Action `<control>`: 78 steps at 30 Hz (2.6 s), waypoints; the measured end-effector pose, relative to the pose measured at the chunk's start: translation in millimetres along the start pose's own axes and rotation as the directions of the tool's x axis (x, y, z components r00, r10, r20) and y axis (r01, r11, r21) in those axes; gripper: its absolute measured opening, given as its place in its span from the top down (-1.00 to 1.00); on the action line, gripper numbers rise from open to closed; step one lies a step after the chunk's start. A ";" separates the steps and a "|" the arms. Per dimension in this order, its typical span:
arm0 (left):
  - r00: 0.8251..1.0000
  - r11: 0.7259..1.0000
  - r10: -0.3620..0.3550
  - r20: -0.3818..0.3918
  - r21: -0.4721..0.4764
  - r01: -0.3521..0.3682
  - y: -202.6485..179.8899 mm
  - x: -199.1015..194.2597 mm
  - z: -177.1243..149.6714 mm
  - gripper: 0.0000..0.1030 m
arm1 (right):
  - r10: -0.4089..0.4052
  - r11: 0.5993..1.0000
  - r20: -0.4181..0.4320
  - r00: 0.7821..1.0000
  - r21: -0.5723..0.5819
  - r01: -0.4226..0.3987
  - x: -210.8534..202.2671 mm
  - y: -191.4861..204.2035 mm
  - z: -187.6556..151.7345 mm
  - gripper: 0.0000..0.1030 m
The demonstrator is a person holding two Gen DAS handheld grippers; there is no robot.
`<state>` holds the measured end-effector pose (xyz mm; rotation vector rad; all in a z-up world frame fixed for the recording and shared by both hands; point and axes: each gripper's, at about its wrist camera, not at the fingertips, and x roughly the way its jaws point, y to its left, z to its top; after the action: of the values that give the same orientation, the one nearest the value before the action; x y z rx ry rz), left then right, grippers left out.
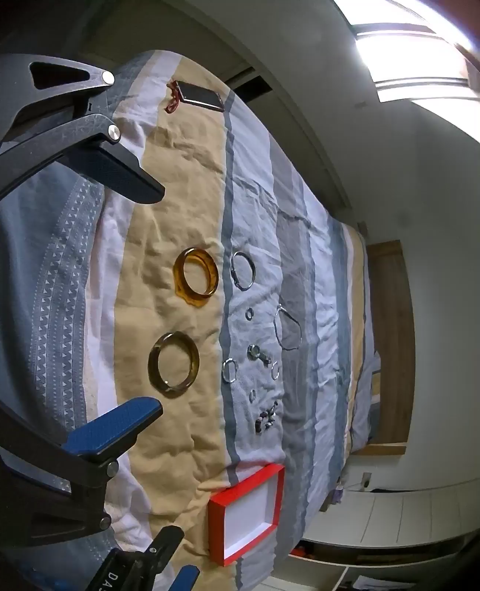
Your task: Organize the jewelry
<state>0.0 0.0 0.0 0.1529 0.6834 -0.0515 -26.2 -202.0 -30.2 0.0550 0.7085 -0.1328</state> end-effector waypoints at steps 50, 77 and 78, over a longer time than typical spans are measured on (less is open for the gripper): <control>0.996 1.000 0.002 -0.084 0.002 -0.001 1.1 37.6 0.0 -0.99 | 0.125 0.992 -0.044 0.991 0.000 -0.125 25.6 1.7 6.0 -0.51; 0.981 0.997 -0.007 -0.194 -0.074 -0.007 79.1 131.3 25.0 -0.81 | 0.302 0.945 -0.229 0.925 -0.055 -0.322 112.7 65.7 37.1 0.32; 0.980 0.997 -0.002 -0.200 -0.080 -0.014 86.0 137.7 27.3 -0.78 | 0.311 0.941 -0.236 0.921 -0.062 -0.334 117.5 70.1 38.9 0.33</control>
<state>132.1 80.9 -55.5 0.0824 0.8850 -0.0021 97.0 -148.4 -76.9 0.0905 0.9202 0.2308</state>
